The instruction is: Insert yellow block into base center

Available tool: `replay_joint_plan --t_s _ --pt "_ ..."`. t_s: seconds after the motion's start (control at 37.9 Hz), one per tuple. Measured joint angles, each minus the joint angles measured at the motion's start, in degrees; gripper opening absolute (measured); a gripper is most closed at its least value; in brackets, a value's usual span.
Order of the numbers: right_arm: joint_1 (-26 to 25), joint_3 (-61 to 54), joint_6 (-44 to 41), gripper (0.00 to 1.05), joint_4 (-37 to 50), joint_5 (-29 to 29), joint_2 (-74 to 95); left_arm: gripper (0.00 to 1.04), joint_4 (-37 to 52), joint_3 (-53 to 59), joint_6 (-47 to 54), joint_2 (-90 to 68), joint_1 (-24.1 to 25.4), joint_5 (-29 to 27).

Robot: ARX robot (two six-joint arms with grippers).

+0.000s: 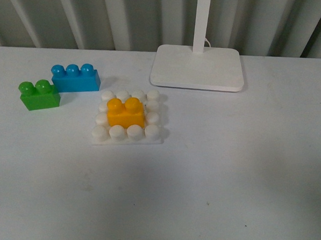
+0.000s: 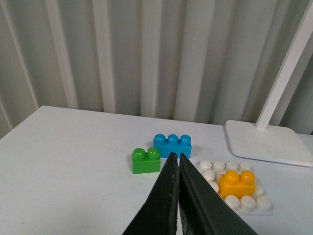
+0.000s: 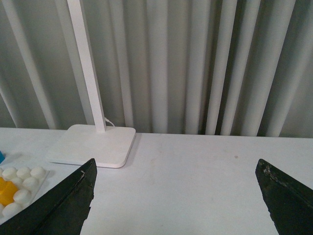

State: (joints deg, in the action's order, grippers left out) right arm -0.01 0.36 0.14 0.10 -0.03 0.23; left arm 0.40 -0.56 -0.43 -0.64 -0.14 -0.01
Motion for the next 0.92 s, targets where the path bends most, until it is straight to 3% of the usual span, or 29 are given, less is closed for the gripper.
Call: replay_joint_plan --t_s 0.53,0.74,0.92 --pt "0.0 0.0 0.0 0.95 0.0 0.0 0.0 0.04 -0.3 0.0 0.0 0.3 0.0 0.0" --pt "0.0 0.0 0.0 0.95 0.0 0.0 0.0 0.38 -0.3 0.0 0.0 0.3 0.0 0.0" --pt "0.0 0.0 0.0 0.95 0.0 0.0 0.0 0.79 -0.3 0.0 0.0 0.3 0.0 0.0"
